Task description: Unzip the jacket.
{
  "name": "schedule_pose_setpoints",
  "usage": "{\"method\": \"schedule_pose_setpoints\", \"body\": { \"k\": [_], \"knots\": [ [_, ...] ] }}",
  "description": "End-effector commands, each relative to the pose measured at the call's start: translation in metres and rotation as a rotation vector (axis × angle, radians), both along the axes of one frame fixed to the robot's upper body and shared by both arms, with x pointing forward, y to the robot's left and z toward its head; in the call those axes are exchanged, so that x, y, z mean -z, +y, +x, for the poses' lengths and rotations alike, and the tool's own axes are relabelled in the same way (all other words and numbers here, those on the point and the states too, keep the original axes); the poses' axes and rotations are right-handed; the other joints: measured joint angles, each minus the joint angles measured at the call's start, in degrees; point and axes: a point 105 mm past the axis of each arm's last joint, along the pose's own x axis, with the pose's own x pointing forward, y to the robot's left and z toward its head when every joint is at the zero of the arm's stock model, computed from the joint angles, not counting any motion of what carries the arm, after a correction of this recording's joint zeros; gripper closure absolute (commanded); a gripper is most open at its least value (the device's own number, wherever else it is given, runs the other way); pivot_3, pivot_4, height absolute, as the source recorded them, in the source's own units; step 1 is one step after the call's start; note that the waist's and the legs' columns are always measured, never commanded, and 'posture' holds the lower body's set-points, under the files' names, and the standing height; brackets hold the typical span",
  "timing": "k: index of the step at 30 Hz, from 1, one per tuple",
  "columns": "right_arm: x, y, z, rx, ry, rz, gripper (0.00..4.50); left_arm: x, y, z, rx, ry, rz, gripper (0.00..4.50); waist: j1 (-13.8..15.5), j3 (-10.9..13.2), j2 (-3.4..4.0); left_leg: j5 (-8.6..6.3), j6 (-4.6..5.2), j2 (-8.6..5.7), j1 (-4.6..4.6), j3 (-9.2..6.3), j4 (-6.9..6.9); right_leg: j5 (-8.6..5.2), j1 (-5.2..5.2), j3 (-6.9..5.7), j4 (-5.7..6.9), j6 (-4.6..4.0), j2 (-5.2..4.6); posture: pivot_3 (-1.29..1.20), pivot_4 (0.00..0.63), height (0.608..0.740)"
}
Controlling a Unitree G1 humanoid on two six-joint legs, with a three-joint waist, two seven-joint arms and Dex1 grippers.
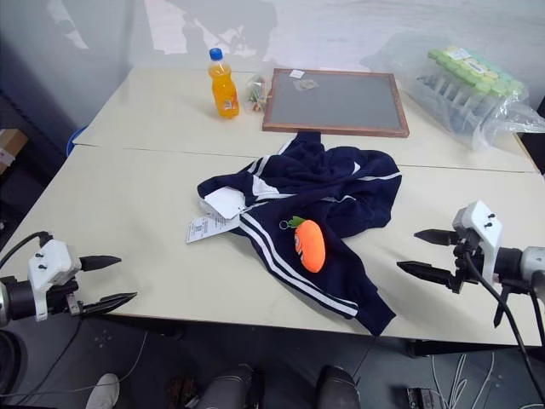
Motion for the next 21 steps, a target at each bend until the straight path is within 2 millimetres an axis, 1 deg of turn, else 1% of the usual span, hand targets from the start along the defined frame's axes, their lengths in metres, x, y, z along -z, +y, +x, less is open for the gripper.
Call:
{"method": "schedule_pose_setpoints", "body": {
  "k": [1, 2, 3, 9, 16, 18, 21],
  "knots": [
    [-0.009, 0.004, -0.001, -0.014, -0.035, 0.012, 0.04, -0.006, -0.002, 0.002, 0.009, -0.025, 0.010, 0.00, 0.69, 0.01, -0.09, -0.25, -0.17, 0.71, -0.01, 0.90, 0.29, 0.00, -0.50, 0.82, 0.27, -0.08, 0.39, 0.00, 0.150, 0.740],
    [-0.009, 0.005, -0.001, -0.022, -0.044, 0.011, 0.04, -0.006, -0.003, 0.003, 0.010, -0.025, 0.010, 0.00, 0.59, 0.03, -0.12, -0.44, -0.26, 1.03, -0.05, 2.00, 0.47, 0.00, -1.03, 1.57, 0.60, -0.27, 0.68, 0.00, 0.150, 0.740],
    [-0.010, 0.005, -0.001, -0.023, -0.046, 0.011, 0.04, -0.006, -0.003, 0.003, 0.012, -0.026, 0.010, 0.00, 0.30, 0.04, -0.12, -0.47, -0.24, 0.85, -0.04, 1.95, 0.42, 0.00, -0.94, 1.58, 0.42, -0.26, 0.78, 0.00, 0.150, 0.740],
    [-0.010, 0.005, -0.001, -0.020, -0.045, 0.005, 0.04, -0.007, -0.005, 0.004, 0.018, -0.029, 0.009, 0.00, -1.20, 0.04, -0.12, -0.51, -0.36, 1.07, 0.04, 1.96, 0.41, 0.01, -0.97, 1.60, 0.53, -0.28, 1.00, 0.00, 0.150, 0.740],
    [-0.009, 0.007, -0.002, -0.023, -0.044, 0.002, 0.04, -0.007, -0.008, 0.003, 0.023, -0.022, -0.008, 0.00, -1.31, 0.04, -0.12, -0.52, -0.36, 1.33, 0.04, 1.96, 0.42, 0.00, -0.98, 1.64, 0.54, -0.28, 1.00, 0.00, 0.150, 0.740],
    [-0.008, 0.010, -0.002, -0.027, -0.037, 0.009, 0.04, -0.007, -0.010, 0.002, 0.028, -0.017, -0.016, 0.00, -1.31, 0.04, -0.12, -0.53, -0.35, 1.34, 0.04, 1.99, 0.43, 0.01, -0.99, 1.64, 0.54, -0.28, 1.00, 0.00, 0.150, 0.740],
    [-0.010, 0.024, -0.003, -0.043, -0.026, 0.041, 0.04, -0.012, -0.023, 0.000, 0.062, 0.009, -0.088, 0.00, -1.27, 0.04, -0.12, -0.53, -0.35, 1.35, 0.04, 1.98, 0.43, 0.01, -0.99, 1.66, 0.54, -0.28, 1.00, 0.00, 0.150, 0.740]
  ]
}}
